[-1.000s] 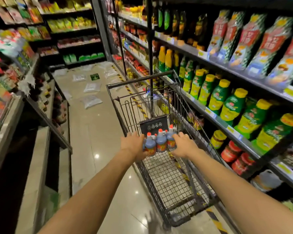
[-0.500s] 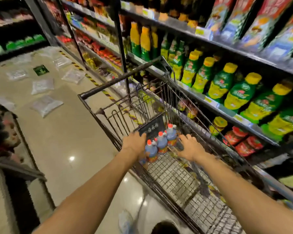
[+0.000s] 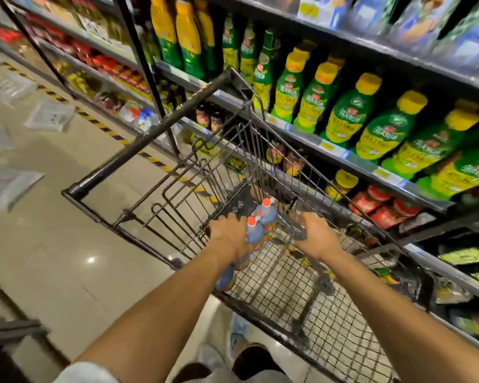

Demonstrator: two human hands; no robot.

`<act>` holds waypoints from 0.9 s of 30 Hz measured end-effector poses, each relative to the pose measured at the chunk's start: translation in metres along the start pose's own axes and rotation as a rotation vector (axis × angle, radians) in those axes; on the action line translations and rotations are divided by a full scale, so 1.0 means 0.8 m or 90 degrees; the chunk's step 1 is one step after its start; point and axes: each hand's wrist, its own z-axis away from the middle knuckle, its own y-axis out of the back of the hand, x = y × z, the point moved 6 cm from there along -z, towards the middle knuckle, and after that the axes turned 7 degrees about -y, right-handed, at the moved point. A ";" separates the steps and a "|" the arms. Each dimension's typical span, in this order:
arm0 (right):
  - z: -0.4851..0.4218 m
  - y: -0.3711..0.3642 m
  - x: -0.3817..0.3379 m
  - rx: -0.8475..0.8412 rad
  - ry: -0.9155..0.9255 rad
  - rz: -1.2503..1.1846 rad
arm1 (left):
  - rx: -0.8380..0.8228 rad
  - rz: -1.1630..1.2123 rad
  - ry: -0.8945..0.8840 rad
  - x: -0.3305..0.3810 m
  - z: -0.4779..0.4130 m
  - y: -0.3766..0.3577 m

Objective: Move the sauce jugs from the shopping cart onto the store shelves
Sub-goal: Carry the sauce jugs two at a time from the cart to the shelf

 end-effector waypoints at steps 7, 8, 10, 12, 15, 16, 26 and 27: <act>-0.083 -0.006 -0.039 -0.018 0.024 0.068 | 0.038 0.025 -0.032 -0.007 -0.081 -0.016; -0.096 -0.012 -0.044 -0.024 0.035 0.077 | 0.044 0.032 -0.042 -0.008 -0.096 -0.024; -0.127 -0.025 -0.050 -0.023 0.052 0.099 | 0.018 0.058 -0.056 -0.011 -0.131 -0.044; -0.159 -0.043 -0.054 -0.012 0.052 0.104 | -0.022 0.059 -0.071 -0.011 -0.168 -0.069; -0.203 -0.076 -0.059 0.024 0.062 0.111 | -0.042 0.086 -0.090 -0.010 -0.213 -0.110; -0.215 -0.089 -0.061 0.029 0.067 0.109 | -0.032 0.137 -0.108 -0.008 -0.222 -0.126; -0.229 -0.152 -0.018 0.100 -0.042 -0.193 | 0.137 0.262 -0.163 -0.024 -0.240 -0.159; -0.222 -0.154 -0.010 0.086 -0.068 -0.211 | 0.135 0.279 -0.172 -0.023 -0.239 -0.159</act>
